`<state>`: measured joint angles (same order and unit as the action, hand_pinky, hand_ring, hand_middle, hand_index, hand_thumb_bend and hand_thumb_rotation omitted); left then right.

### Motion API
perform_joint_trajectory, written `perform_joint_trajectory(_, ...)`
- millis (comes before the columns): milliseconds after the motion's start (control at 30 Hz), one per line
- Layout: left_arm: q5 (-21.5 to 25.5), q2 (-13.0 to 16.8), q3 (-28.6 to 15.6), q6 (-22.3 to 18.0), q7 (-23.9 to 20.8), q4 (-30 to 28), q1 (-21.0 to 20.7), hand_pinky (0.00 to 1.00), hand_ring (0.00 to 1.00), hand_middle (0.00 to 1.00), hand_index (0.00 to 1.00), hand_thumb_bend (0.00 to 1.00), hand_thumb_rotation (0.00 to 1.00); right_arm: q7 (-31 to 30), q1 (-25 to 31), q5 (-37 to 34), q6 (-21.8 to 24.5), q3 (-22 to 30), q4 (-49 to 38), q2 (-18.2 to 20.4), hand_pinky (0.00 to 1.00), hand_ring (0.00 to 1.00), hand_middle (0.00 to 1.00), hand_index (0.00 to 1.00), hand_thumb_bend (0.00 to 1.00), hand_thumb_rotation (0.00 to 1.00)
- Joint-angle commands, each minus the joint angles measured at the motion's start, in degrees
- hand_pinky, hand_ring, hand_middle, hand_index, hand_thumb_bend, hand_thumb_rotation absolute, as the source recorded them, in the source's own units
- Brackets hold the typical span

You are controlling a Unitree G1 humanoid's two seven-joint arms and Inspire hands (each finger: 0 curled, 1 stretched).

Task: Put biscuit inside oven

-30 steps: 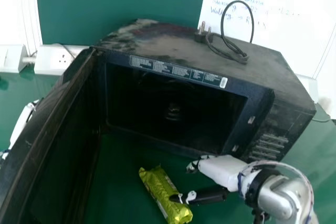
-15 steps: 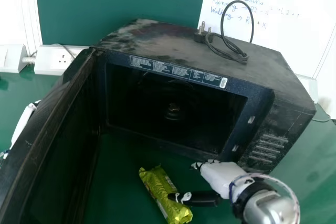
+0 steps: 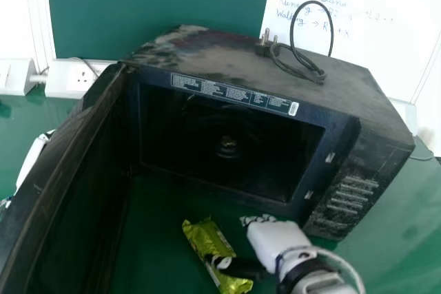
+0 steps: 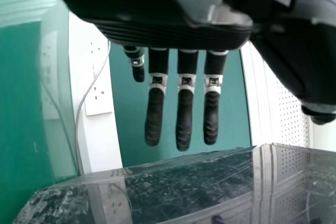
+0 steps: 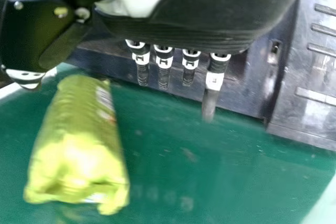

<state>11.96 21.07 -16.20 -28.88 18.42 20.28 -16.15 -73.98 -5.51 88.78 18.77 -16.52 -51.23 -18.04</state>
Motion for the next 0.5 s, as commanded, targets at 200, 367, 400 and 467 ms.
perform_joint_trajectory(200, -0.29, -0.52, 0.71, -0.18, 0.23, -1.08, 0.84, 0.31, 0.37, 0.45, 0.48, 0.51, 0.06, -0.26, 2.85, 3.77, -6.53, 1.68, -1.44, 7.68, 0.8, 0.97, 1.0, 0.97, 0.94, 0.68)
perform_joint_trajectory(367, -0.31, -0.6, 0.72, 0.33, 0.01, -1.63, 1.02, 0.31, 0.37, 0.45, 0.48, 0.51, 0.06, -0.55, 3.66, 5.16, -9.75, 2.08, -1.04, 10.55, 0.8, 0.97, 0.99, 0.97, 0.93, 0.68)
perform_joint_trajectory(400, -0.62, -0.56, 0.73, 0.2, -0.18, -1.63, 1.04, 0.31, 0.37, 0.45, 0.48, 0.51, 0.06, -0.68, 3.8, 5.37, -10.3, 2.16, -0.95, 11.08, 0.8, 0.96, 0.99, 0.97, 0.93, 0.68)
perform_joint_trajectory(467, -0.74, -0.63, 0.74, 0.25, -0.36, -1.83, 1.06, 0.31, 0.37, 0.45, 0.48, 0.51, 0.06, -0.86, 4.16, 5.9, -11.17, 2.32, -0.55, 12.21, 0.78, 0.96, 0.99, 0.96, 0.92, 0.66)
